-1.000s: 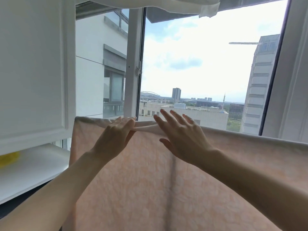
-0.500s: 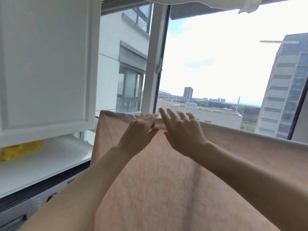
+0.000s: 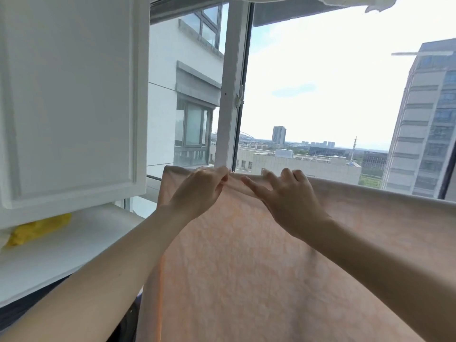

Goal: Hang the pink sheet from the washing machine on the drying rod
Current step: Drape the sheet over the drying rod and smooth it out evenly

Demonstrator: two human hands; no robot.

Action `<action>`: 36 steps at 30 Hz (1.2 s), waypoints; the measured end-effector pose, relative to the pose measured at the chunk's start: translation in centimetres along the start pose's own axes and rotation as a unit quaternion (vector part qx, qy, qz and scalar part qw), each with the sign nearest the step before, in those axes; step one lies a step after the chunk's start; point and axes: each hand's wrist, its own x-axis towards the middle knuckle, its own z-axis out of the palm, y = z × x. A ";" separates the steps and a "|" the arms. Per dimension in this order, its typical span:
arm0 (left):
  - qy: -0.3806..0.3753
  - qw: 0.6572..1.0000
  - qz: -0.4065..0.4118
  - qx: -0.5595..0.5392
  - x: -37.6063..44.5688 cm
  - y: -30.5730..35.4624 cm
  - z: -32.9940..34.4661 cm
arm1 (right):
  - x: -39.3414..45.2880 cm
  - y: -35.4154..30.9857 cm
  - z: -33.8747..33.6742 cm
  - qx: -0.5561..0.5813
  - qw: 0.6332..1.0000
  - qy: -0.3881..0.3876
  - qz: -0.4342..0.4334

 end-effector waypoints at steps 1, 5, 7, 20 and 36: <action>0.000 1.000 -0.003 0.004 0.1 -0.4 -0.2 | -0.1 0.0 0.0 0.004 1.000 0.003 0.000; 0.010 0.999 -0.043 0.011 0.0 -2.2 -1.0 | -0.4 0.0 0.3 0.010 1.000 0.015 0.006; 0.014 0.999 -0.051 0.004 -0.1 -3.1 -1.2 | -0.4 0.1 0.5 0.011 1.000 0.028 0.008; 0.000 0.992 -0.124 -0.038 1.6 -3.5 -1.4 | -0.6 0.5 1.3 0.041 0.998 0.055 0.008; -0.033 0.994 -0.030 0.100 -4.0 -6.3 -1.0 | -0.1 -0.4 2.5 0.080 0.987 0.137 -0.016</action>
